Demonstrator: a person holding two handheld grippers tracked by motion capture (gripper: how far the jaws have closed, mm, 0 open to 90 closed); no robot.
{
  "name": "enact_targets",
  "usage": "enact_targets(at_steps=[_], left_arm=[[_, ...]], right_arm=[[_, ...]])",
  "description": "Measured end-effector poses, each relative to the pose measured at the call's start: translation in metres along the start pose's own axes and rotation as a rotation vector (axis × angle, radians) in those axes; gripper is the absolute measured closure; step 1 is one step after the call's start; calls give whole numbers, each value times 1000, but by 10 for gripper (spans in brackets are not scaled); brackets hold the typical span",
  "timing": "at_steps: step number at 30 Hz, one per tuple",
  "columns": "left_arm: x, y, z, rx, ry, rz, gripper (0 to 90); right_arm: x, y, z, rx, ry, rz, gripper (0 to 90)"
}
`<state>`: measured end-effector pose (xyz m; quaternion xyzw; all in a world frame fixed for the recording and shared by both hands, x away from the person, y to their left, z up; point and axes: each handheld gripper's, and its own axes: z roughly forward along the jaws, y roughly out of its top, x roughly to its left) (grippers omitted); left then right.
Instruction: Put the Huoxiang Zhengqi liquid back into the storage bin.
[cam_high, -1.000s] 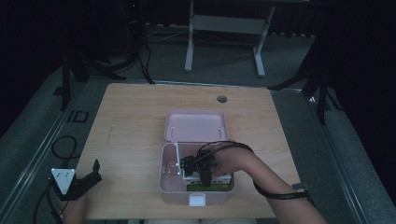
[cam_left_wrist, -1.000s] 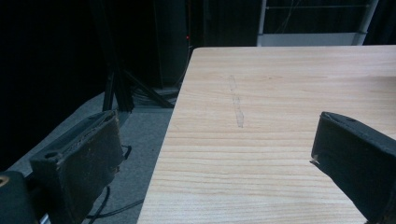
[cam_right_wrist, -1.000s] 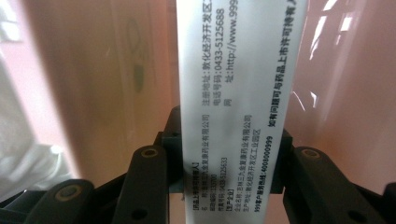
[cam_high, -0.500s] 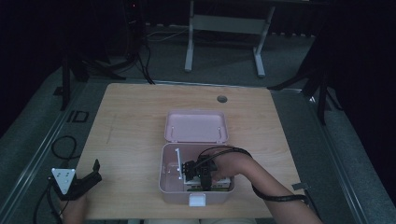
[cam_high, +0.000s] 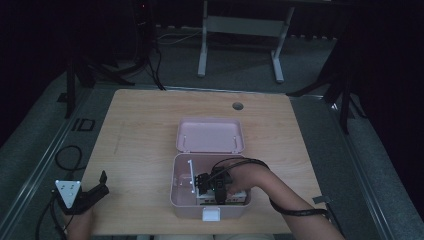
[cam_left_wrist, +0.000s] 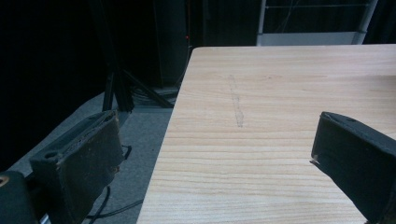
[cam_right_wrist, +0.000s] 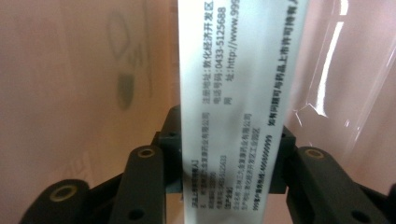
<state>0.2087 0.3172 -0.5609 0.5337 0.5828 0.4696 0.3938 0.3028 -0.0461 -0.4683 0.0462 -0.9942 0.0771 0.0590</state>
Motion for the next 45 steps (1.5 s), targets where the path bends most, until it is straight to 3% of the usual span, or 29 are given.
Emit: enact_targets(at_steps=[7,12,17,19,22,25,29,38,45], left_arm=[[0,0,0,0,2,0,22],[0,0,0,1,3,0,22],[0,0,0,2,3,-1,22],[0,0,0,2,4,0,22],[0,0,0,4,4,0,22],[0,0,0,3,3,0,22],[-1,0,0,3,4,2,22],[-1,0,0,1,6,-1,22],[-1,0,0,3,6,1,22]], right_arm=[[2,-7,-23,-32,-6,31,476],[5,-16,-43,-70,-55,46,409],[3,-31,-65,-150,-89,86,326],[3,-37,-73,-183,-85,102,298],[3,-46,-82,-225,-81,116,189],[2,-58,-89,-268,-102,130,147],[-2,-77,-92,-317,-189,138,136],[-10,-122,-86,-391,-221,201,135],[-19,-155,-72,-423,-239,279,137]])
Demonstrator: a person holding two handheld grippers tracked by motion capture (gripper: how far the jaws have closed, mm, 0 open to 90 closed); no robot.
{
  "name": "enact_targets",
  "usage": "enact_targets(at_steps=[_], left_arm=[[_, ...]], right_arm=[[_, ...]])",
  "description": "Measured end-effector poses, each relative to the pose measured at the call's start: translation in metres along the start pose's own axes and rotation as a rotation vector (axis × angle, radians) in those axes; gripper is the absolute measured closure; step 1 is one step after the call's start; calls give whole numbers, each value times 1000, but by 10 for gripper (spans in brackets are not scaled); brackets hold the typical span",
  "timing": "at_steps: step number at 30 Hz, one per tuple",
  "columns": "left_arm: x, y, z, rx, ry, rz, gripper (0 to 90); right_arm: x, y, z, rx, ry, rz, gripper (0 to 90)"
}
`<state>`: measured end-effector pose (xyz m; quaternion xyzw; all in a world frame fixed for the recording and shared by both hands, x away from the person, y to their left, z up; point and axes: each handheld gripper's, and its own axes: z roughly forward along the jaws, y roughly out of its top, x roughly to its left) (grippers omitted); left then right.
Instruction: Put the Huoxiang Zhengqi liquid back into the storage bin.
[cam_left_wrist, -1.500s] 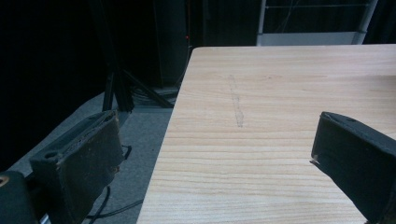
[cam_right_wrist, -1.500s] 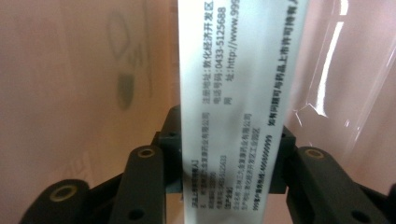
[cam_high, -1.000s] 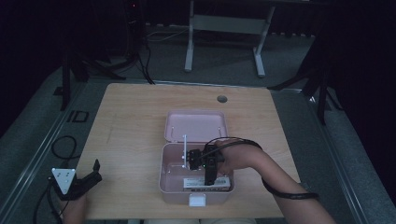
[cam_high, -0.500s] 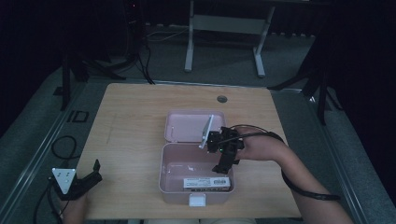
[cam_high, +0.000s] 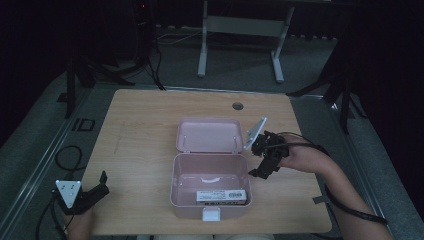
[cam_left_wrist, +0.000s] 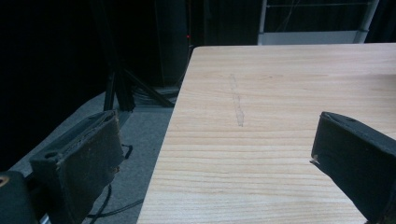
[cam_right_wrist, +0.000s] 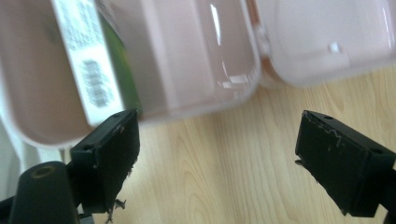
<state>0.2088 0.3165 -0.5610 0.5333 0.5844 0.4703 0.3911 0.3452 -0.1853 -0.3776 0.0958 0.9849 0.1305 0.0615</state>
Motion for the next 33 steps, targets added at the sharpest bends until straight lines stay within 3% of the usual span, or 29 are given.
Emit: enact_targets(at_steps=[7,12,17,20,25,33], left_arm=[[0,0,0,1,-1,2,22],[0,0,0,0,0,2,22],[0,0,0,0,-1,0,22],[0,0,0,-2,-2,-1,22],[0,0,0,-2,-3,-2,22],[0,0,0,-3,-2,-1,22]], right_arm=[[-19,-28,23,16,-7,95,137],[-34,-44,47,-8,-52,197,137],[-45,-58,76,-68,-129,308,137],[-51,-68,93,-108,-144,375,137],[-55,-81,116,-135,-173,433,137],[-57,-104,131,-246,-223,589,135]])
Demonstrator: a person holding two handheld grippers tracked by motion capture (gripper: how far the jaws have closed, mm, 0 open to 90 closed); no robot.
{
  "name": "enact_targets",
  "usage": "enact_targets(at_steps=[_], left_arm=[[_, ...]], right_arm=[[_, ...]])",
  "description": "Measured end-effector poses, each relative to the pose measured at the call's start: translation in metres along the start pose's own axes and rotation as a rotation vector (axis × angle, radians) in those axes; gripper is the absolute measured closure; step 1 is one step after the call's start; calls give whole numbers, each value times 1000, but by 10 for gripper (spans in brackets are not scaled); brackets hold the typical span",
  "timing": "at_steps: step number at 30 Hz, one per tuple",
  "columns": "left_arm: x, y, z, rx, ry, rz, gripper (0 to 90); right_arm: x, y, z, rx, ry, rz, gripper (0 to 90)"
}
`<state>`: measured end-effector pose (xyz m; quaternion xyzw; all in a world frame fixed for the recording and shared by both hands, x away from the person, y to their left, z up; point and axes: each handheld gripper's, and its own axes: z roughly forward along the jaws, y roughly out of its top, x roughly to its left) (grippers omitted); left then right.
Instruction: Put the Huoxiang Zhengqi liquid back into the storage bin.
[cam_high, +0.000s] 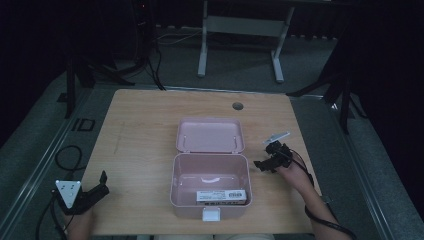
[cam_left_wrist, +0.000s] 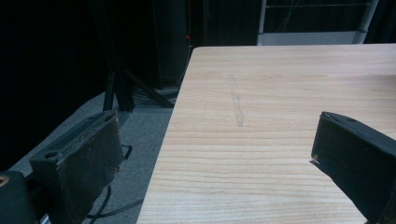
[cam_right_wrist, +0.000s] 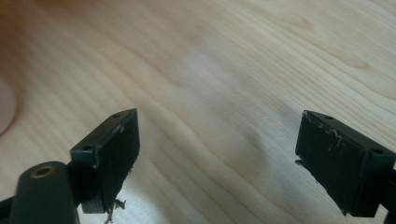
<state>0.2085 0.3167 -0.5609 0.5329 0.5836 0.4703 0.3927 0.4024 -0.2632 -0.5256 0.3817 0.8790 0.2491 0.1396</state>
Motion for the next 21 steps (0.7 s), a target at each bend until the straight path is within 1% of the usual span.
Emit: enact_targets(at_steps=[1,2,3,6,8,9,11,14,16,18,19,20,21], left_arm=[[0,0,0,1,0,-1,22],[0,0,0,1,0,-1,22],[0,0,0,0,0,0,22],[0,0,0,2,1,2,22],[0,0,0,2,1,3,22],[0,0,0,2,1,3,22],[0,0,0,2,1,4,22],[-1,0,0,2,1,5,22],[-1,0,0,2,1,4,22],[0,0,0,2,2,4,22],[0,0,0,2,2,4,22],[-1,0,0,3,2,4,22],[-1,0,0,3,2,4,22]], right_arm=[[-1,-2,0,-10,-1,16,135],[-1,-2,0,-10,-1,16,135],[-2,-6,-1,-29,-16,34,135],[-7,-14,-3,-85,-80,79,136],[-13,-19,-5,-115,-74,123,137],[-15,-21,-6,-118,-76,136,138],[-18,-24,-6,-121,-75,147,138],[-19,-30,-6,-127,-117,148,138],[-21,-34,-6,-151,-147,164,138],[-24,-38,-7,-180,-157,184,137],[-24,-38,-7,-180,-157,184,137],[-29,-43,-9,-215,-175,215,136],[-31,-45,-10,-220,-186,222,136]])
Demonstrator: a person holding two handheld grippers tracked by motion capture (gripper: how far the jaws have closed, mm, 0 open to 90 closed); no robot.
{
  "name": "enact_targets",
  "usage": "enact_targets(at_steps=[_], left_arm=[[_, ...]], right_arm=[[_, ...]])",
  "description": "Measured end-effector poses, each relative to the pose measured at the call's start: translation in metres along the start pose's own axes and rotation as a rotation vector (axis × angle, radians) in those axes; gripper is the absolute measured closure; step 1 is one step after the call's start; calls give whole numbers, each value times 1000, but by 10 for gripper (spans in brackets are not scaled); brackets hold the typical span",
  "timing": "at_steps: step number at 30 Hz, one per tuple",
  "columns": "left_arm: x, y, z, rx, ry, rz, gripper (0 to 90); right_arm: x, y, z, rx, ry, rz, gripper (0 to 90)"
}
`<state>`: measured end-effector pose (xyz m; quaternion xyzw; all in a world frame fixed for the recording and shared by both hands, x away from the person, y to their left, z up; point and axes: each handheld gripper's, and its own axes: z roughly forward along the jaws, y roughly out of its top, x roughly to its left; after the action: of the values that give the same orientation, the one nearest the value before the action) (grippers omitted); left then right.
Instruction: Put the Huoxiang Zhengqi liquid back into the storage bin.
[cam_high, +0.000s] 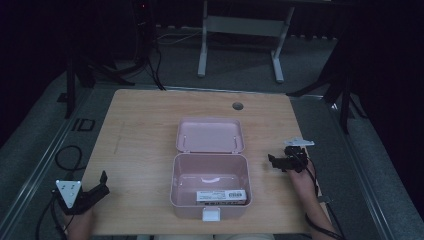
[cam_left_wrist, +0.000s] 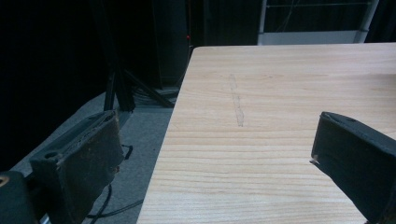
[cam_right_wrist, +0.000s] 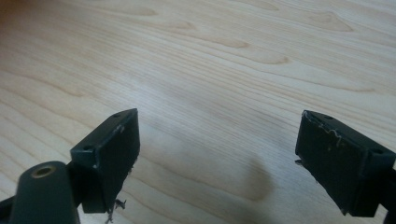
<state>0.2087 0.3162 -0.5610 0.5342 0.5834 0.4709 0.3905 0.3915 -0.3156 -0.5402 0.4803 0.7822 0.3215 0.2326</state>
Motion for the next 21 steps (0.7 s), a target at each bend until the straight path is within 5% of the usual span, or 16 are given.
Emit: enact_targets(at_steps=[21], left_arm=[[0,0,0,-2,-3,0,22]], right_arm=[[-25,-28,-15,-132,-110,104,138]])
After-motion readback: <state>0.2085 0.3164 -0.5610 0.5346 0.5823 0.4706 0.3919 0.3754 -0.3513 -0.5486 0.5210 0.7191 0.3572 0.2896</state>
